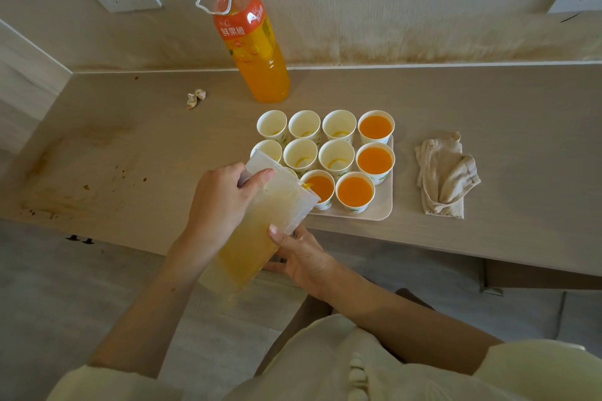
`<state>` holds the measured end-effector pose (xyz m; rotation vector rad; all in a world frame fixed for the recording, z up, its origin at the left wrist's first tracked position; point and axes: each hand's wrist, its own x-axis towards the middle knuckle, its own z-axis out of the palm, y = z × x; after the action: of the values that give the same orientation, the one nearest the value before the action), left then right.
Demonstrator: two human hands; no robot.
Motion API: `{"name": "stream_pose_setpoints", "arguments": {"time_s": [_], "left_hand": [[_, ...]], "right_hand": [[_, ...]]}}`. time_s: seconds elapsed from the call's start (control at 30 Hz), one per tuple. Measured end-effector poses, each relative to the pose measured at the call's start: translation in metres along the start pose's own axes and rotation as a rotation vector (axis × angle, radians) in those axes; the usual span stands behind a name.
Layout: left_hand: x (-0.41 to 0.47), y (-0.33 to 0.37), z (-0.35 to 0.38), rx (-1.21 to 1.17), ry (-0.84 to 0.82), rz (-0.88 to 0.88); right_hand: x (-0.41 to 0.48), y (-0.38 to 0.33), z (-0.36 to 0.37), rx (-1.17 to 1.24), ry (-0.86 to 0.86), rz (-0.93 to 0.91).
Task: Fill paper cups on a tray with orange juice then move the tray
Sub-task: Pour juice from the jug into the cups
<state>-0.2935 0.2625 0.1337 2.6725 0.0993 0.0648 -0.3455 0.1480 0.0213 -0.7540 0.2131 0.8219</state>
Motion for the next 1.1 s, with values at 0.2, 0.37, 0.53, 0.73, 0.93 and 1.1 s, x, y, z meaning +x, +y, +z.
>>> {"name": "stream_pose_setpoints", "arguments": {"time_s": [0.2, 0.37, 0.53, 0.73, 0.93, 1.1], "left_hand": [[-0.0009, 0.0007, -0.0002, -0.014, 0.004, -0.011], [-0.0006, 0.0005, -0.0009, -0.009, 0.006, -0.014], [0.0001, -0.0002, -0.0009, -0.015, 0.002, -0.005], [0.0016, -0.0004, -0.0013, -0.010, -0.001, -0.003], [0.0016, -0.0019, -0.0008, -0.023, 0.002, 0.017], [-0.0007, -0.0054, 0.0003, -0.057, 0.020, 0.015]], "right_hand": [[0.0007, 0.0002, 0.0012, 0.009, 0.006, 0.008], [0.0010, 0.0003, 0.0022, 0.003, 0.014, 0.008], [0.0020, 0.0005, 0.0018, 0.015, 0.011, 0.003], [0.0035, 0.0002, 0.0011, 0.015, 0.010, 0.004], [0.0043, 0.0009, 0.0014, 0.026, 0.010, 0.007], [0.0049, 0.0002, 0.0010, 0.018, 0.029, 0.011]]}}
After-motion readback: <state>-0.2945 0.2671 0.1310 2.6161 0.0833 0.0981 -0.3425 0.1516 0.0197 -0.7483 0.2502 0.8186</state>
